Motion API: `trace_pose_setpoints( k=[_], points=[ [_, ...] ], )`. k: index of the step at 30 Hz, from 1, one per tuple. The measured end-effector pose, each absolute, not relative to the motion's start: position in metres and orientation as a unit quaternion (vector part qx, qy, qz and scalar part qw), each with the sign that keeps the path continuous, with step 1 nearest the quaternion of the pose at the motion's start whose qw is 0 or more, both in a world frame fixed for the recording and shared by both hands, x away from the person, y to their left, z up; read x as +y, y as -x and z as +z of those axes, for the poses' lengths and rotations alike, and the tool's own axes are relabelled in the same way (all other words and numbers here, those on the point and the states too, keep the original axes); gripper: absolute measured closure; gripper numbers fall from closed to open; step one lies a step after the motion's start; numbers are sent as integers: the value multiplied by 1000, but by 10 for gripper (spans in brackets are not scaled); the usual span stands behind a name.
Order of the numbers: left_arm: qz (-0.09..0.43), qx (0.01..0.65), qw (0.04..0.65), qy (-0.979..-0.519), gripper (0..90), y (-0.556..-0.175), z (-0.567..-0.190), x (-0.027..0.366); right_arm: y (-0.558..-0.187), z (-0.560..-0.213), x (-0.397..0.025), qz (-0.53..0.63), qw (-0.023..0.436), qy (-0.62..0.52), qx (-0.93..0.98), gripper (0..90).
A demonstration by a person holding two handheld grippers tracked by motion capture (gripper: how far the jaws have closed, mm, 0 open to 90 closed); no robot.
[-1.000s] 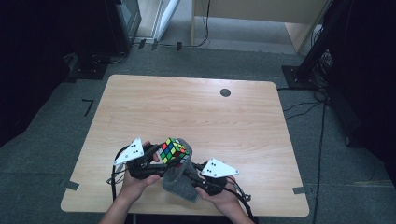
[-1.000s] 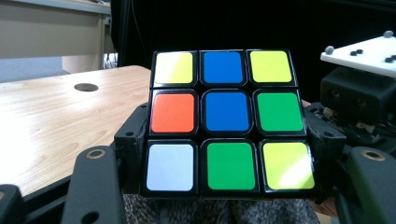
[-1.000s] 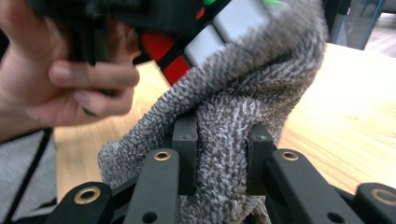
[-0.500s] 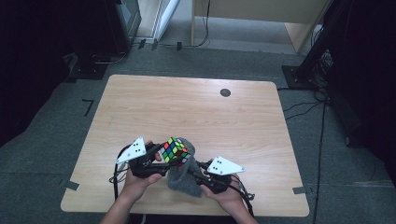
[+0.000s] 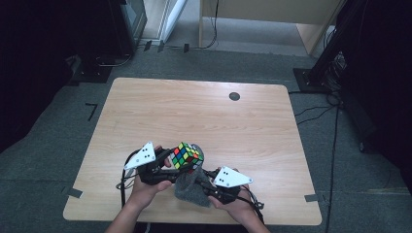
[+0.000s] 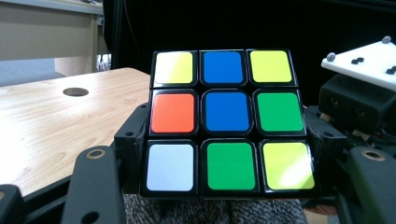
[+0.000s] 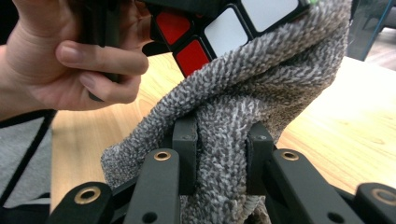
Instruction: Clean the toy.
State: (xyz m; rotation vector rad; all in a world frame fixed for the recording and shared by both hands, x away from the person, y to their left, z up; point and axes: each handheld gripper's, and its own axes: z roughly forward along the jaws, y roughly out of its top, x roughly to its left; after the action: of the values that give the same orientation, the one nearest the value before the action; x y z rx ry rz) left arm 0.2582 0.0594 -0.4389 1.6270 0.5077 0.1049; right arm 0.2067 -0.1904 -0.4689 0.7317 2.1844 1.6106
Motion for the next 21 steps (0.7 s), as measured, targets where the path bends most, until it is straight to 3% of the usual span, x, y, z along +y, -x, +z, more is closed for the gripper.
trace_pose_setpoints(
  k=[7, 15, 21],
  points=[
    [40, 218, 658, -719, 344, -257, -439, 56, -209, -461, -207, 600, 191, -286, 722, 733],
    [41, 224, 658, -717, 343, -259, -438, 59, -206, -470, -191, 565, 171, -249, 768, 728],
    [41, 227, 656, -718, 343, -260, -440, 60, -229, -468, -231, 548, 211, -350, 730, 730]
  ],
)
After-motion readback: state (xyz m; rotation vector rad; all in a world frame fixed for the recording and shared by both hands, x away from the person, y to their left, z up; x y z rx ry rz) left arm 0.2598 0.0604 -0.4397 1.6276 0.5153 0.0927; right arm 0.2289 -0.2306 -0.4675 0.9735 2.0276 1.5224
